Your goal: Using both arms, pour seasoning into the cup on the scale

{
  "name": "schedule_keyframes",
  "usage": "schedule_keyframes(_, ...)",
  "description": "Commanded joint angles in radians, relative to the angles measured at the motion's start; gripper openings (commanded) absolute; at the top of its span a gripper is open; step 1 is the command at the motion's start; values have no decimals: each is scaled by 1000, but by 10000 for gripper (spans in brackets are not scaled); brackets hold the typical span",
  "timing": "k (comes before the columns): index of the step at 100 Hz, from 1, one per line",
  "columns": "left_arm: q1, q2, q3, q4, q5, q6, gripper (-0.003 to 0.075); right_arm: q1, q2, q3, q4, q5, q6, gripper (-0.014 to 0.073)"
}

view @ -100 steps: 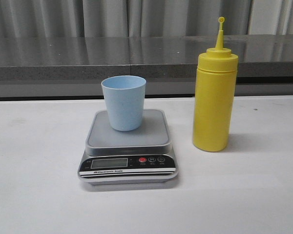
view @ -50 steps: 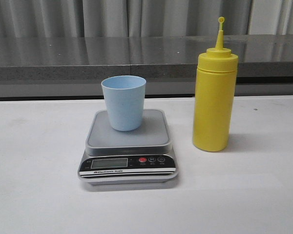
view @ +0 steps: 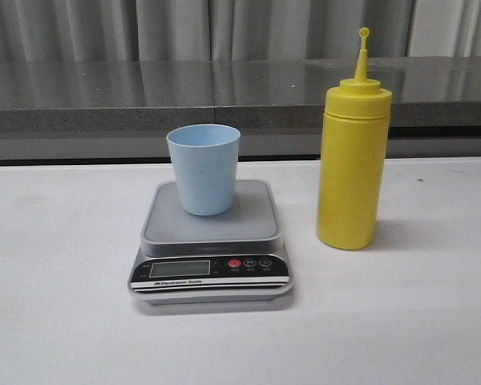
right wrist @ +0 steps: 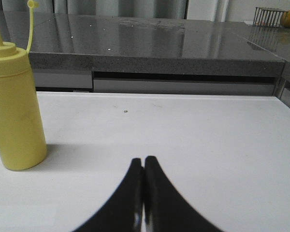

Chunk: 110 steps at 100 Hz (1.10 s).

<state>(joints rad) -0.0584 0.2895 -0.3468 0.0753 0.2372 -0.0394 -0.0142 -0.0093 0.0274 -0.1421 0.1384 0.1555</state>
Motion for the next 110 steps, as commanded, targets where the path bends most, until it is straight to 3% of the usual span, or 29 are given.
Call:
schedule_keyframes(1,1,6,-26,-8,-82,-1,-18,-5,-13,1,-3,-89,-8,-120)
schedule_keyframes(80,1,6,-19,-8,-85,-1,-18,-5,-13,1,-3,-89,-8,-120)
schedule_keyframes(110,1,-47,117,-21,-270,31,-18,-5,-13,1,-3,-89,-8,-120)
